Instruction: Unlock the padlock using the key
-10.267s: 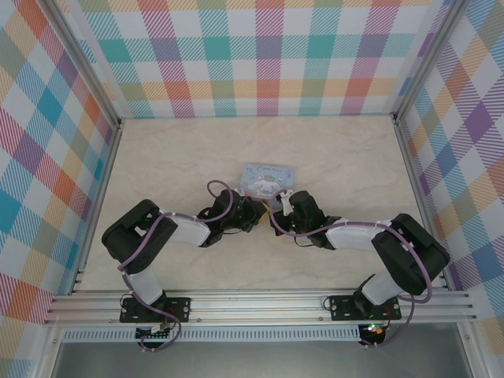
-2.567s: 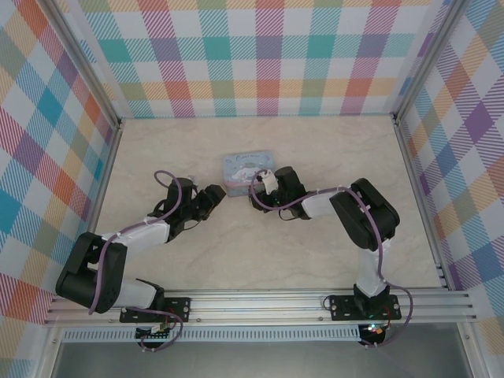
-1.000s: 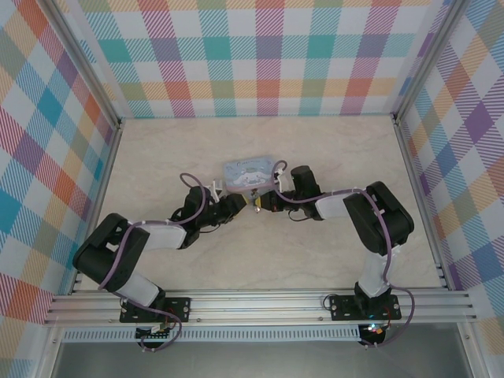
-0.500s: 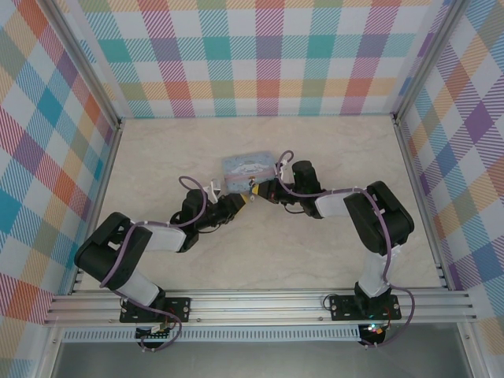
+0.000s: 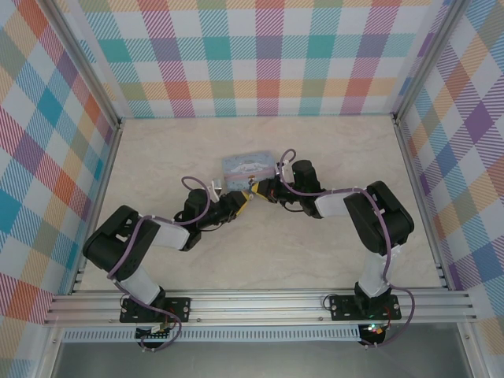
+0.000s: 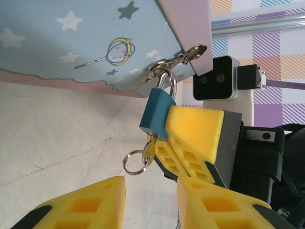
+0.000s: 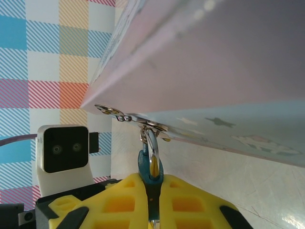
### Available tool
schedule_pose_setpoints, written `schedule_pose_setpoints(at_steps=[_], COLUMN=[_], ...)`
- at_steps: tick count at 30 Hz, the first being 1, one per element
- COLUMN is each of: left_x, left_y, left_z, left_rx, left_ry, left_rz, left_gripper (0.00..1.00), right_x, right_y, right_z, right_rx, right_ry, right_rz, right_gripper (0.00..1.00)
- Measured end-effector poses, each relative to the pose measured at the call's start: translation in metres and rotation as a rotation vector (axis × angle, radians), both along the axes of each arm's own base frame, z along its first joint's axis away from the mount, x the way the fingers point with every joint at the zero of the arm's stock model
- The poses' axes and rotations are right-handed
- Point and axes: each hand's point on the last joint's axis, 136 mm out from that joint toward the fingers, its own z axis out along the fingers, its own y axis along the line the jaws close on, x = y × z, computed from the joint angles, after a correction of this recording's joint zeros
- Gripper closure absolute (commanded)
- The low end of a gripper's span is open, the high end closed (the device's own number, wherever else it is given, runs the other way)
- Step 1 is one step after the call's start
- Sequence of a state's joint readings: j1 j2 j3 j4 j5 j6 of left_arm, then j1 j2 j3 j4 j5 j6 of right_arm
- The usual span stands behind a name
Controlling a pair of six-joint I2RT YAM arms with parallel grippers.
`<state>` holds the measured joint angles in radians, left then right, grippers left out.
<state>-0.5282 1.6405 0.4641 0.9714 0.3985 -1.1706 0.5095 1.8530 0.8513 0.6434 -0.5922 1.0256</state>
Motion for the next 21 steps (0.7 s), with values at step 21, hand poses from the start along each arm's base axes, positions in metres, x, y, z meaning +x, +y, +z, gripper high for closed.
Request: schedule_pose_setpoints(at_steps=[21], left_x=[0.013], left_y=[-0.01], left_z=[-0.001], left_rx=[-0.034], left_ry=[0.007], left_rz=[0.023], left_gripper=[0.78], right_x=[0.001], right_y=[0.001], right_z=[0.004], right_rx=[0.026], right_ry=[0.027], right_rz=[-0.015], right_gripper=[0.91])
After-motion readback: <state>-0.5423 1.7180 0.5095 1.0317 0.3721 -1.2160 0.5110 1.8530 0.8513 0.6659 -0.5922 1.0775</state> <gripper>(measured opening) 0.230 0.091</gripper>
